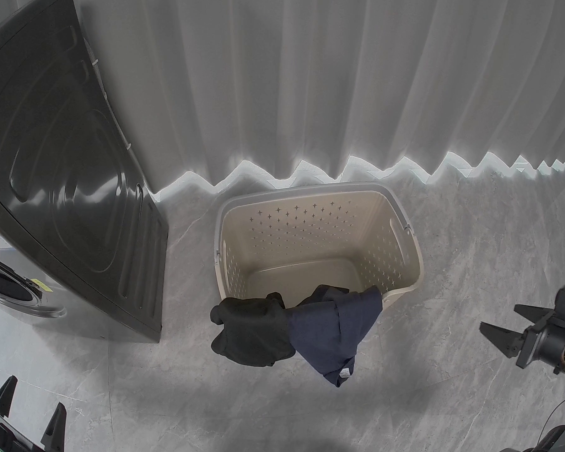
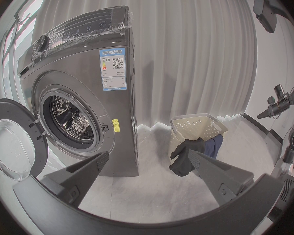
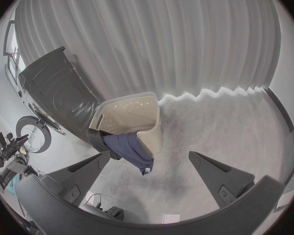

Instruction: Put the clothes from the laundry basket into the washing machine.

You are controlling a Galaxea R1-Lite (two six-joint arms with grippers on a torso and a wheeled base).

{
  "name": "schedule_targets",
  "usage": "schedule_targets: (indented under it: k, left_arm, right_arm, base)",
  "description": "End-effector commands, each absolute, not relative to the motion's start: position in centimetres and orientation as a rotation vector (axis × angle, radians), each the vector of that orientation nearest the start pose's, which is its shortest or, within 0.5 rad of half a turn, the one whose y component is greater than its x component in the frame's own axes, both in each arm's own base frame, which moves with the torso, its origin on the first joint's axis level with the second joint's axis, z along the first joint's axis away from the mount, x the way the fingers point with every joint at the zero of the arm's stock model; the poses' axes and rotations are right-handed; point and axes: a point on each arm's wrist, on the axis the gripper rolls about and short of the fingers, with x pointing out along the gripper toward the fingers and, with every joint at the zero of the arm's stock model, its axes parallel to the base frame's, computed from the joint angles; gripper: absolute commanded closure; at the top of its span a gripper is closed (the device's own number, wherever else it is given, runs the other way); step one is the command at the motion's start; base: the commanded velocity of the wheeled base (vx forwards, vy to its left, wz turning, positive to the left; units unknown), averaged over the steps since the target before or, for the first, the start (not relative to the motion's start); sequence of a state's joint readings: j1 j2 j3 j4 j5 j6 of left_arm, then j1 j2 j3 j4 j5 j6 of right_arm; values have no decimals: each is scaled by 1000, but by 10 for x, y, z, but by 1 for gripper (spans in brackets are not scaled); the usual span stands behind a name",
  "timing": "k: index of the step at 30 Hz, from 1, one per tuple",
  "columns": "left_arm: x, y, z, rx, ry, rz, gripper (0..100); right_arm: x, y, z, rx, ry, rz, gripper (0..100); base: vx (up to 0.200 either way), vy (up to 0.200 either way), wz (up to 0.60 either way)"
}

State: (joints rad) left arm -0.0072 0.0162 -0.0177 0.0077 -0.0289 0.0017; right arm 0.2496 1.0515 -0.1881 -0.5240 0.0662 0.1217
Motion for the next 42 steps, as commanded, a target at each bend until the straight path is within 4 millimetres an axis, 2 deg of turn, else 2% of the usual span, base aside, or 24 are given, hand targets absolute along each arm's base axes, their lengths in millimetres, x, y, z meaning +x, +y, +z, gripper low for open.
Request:
schedule_targets:
  k: [1,13,18,19,28,30,42]
  left_arm:
    - [-23,0,75,1,9,-37,0]
    - [-23,0,75,-3,9,-35,0]
    - [-23,0,75,-8,9,-35,0]
    - [-23,0,75,-8,9,-35,0]
    - [-23,0,75,-8,9,-35,0]
    - [-23,0,75,-9,9,-35,0]
    - [-23,0,75,-11,9,-35,0]
  right_arm:
    - [155,57,125,72,500,362,0]
    - [192,89,120,71,566,423,0]
    - [198,102,114,62,596,430,0]
    - [202,110,110,55,609,417,0]
    - [216,127,95,34,622,402,0]
    - [221,137,83,26,625,421,0]
    - [238,171,52,14,599,434,0]
  base:
    - [0,0,0]
    - [0,0,0]
    - [0,0,0]
    - [0,0,0]
    - [0,0,0]
    - [0,0,0]
    - [0,0,0]
